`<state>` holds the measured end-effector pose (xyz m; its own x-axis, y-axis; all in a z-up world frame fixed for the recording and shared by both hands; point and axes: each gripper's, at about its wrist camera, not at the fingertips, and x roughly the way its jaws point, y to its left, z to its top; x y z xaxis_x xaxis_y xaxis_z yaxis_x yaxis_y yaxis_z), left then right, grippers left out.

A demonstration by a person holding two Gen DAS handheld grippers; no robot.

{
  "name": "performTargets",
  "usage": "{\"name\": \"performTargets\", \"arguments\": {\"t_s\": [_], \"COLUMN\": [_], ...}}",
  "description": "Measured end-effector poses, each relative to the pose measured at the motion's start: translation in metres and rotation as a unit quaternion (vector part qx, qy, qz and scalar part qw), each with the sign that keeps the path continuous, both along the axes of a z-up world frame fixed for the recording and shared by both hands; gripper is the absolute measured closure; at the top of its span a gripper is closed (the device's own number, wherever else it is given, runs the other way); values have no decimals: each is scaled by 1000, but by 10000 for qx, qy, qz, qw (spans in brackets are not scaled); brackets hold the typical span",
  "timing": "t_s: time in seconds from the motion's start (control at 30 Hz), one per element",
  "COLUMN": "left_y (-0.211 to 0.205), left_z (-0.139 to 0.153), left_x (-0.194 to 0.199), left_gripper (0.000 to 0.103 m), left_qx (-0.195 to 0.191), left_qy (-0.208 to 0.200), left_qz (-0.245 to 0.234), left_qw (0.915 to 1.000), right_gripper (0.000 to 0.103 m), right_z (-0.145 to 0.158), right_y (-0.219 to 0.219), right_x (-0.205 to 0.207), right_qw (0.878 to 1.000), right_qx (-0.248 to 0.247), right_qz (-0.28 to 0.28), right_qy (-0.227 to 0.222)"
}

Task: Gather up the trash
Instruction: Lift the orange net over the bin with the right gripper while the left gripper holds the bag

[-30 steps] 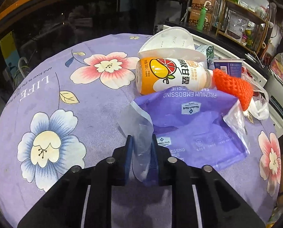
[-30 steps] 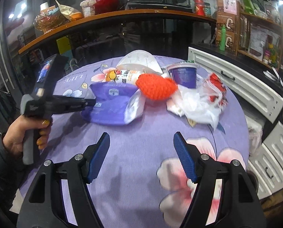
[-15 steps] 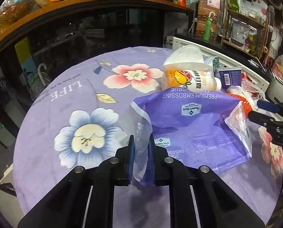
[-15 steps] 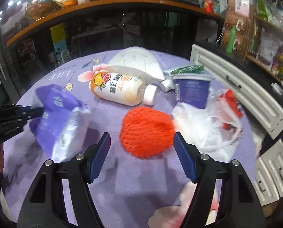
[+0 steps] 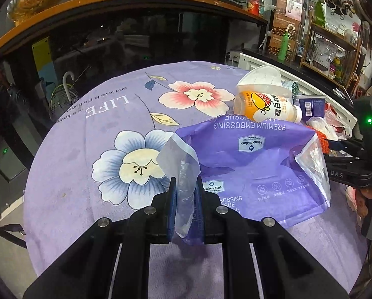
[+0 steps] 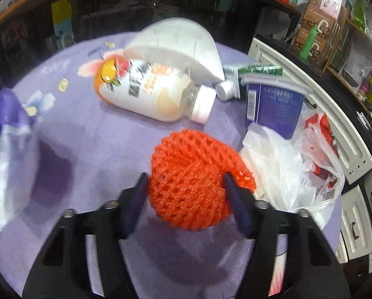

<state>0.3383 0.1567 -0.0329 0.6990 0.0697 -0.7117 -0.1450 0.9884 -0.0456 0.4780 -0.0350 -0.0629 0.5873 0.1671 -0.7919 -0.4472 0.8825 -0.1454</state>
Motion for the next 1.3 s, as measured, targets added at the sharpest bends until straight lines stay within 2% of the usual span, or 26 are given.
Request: {"name": "performTargets", "arguments": {"t_s": [0.1,0.2,0.43,0.6,0.87,1.07,1.3], "left_y": [1,1,-10,-24,-73,-124,-184], "left_z": [-1,0,1,4,6,8,12], "left_x": [-3,-6,-19,-35,-57,-68,-76], "left_gripper": [89,89,89,89,89,89,89], "left_qx": [-13,-25,19,30,114,233,269], "left_qy": [11,-6,-31,-89,-180,-276,-381], "left_qz": [3,10,-55,-138,-534,-1027,-1640], "left_qw": [10000,10000,10000,9999,9983,9941,9854], "right_gripper": [75,82,83,83,83,83,83], "right_z": [1,2,17,40,56,64,52], "right_y": [-1,-3,-19,-42,-94,-157,-231], "right_x": [-4,-8,-34,-75,-136,-170,-200], "right_qw": [9999,9999,9985,9945,9907,9865,9817], "right_qx": [-91,-16,521,986,1232,1358,1260], "right_qz": [0,48,86,206,78,-409,-1098], "right_qy": [-141,-109,-152,-294,-577,-814,-914]}}
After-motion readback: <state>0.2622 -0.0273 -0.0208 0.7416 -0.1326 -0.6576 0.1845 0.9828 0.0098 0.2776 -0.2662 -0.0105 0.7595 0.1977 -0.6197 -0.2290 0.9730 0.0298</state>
